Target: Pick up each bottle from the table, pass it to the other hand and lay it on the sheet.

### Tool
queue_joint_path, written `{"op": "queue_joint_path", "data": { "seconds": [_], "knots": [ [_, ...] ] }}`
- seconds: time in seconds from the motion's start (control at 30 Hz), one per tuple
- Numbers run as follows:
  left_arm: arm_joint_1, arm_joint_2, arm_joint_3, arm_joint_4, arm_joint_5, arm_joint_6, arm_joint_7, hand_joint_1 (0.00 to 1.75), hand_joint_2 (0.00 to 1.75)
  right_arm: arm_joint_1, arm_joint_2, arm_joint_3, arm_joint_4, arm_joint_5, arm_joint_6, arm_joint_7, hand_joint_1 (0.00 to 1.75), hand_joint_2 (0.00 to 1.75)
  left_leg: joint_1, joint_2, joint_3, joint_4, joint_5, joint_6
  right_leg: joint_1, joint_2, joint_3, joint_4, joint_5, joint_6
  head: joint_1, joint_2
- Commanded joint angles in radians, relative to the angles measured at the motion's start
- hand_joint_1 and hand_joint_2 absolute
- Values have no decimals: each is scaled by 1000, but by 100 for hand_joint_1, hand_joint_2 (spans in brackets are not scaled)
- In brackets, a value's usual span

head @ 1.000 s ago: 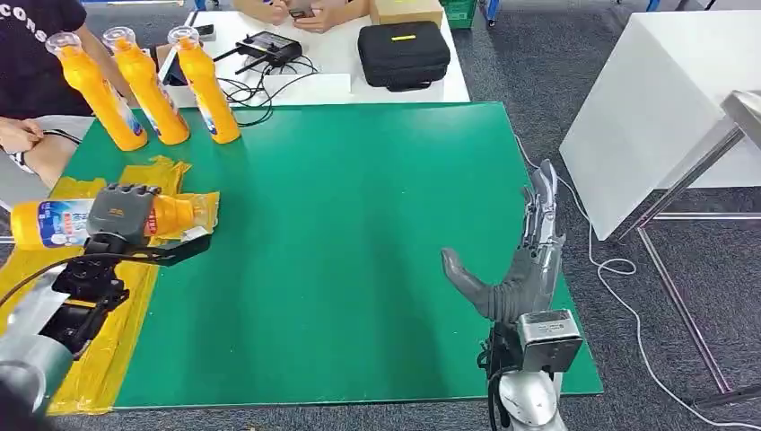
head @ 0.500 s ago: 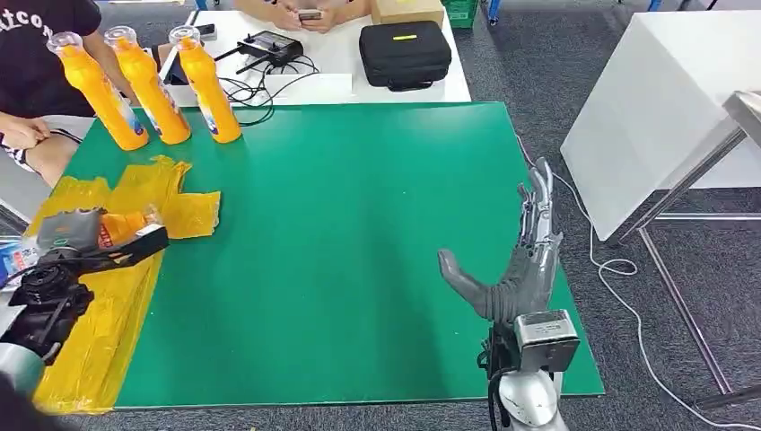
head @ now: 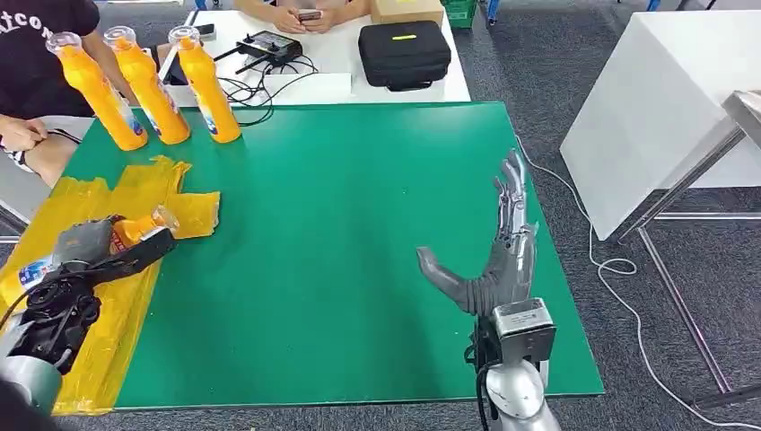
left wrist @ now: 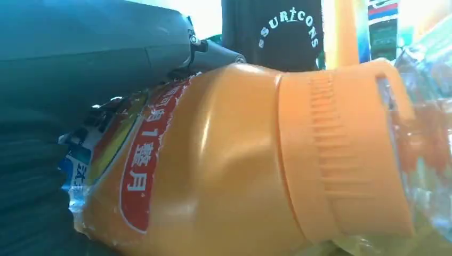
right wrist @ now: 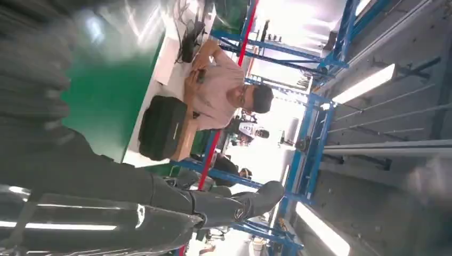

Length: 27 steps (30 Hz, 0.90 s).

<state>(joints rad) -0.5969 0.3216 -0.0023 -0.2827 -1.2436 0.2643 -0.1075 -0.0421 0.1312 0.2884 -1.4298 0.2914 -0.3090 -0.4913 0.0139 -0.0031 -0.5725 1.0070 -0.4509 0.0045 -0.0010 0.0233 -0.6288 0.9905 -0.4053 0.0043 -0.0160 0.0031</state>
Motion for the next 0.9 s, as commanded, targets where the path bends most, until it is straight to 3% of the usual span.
{"op": "queue_joint_path", "data": {
  "seconds": [0.03, 0.43, 0.53, 0.57, 0.6, 0.63, 0.67, 0.83, 0.9],
  "knots": [
    [-37, -97, 95, 31, 34, 28, -60, 175, 175, -45, -7, 20, 82, 2, -5, 11, 0, 175, 0, -4, 7, -2, -1, 1, 1, -6, 9, -3, -3, 1, 0, 0],
    [-30, -132, 98, 29, 40, 27, -115, 168, 175, -37, -10, 22, 92, 4, -3, 11, 0, 175, 0, -2, 4, -2, -1, 1, 0, -4, 5, -2, -2, 1, 0, 0],
    [-30, -132, 98, 29, 40, 27, -115, 168, 175, -37, -10, 22, 92, 4, -3, 11, 0, 175, 1, -3, 17, -6, -4, 1, 2, -8, 18, -6, -5, 2, 0, 0],
    [-30, -132, 98, 29, 40, 27, -115, 168, 175, -37, -10, 22, 92, 4, -3, 11, 0, 175, 1, -3, 16, -6, -4, 1, 2, -7, 18, -6, -5, 2, 0, 0],
    [-30, -132, 98, 29, 40, 27, -115, 168, 175, -37, -10, 22, 92, 4, -3, 11, 0, 175, 0, -2, 3, -1, -1, 1, 0, -3, 3, -1, -1, 1, 0, 0],
    [-30, -132, 98, 29, 40, 27, -115, 101, 175, -37, -10, 22, 92, 4, -3, 11, 0, 175, 0, -2, 5, -1, -1, 1, 1, -3, 5, -2, -2, 1, 0, 0],
    [-27, -139, 88, 34, 38, -31, -174, 0, 175, -37, -11, 23, 94, 12, -5, 11, 0, 175, 1, -2, 7, -2, -2, 1, 1, -4, 8, -2, -2, 1, 0, 0],
    [-25, -190, 36, 27, -16, -9, -151, 0, 175, -49, -1, 10, 109, 46, -15, 25, 0, 175, 0, -4, 6, -2, -1, 1, 0, -6, 8, -3, -2, 1, 0, 0],
    [-23, -188, -46, 41, -121, -3, -41, 0, 175, -53, 5, 18, 106, 88, -33, 31, 0, 175, 0, -4, 5, -1, -1, 1, 1, -6, 7, -2, -2, 1, 0, 0]
  ]
}}
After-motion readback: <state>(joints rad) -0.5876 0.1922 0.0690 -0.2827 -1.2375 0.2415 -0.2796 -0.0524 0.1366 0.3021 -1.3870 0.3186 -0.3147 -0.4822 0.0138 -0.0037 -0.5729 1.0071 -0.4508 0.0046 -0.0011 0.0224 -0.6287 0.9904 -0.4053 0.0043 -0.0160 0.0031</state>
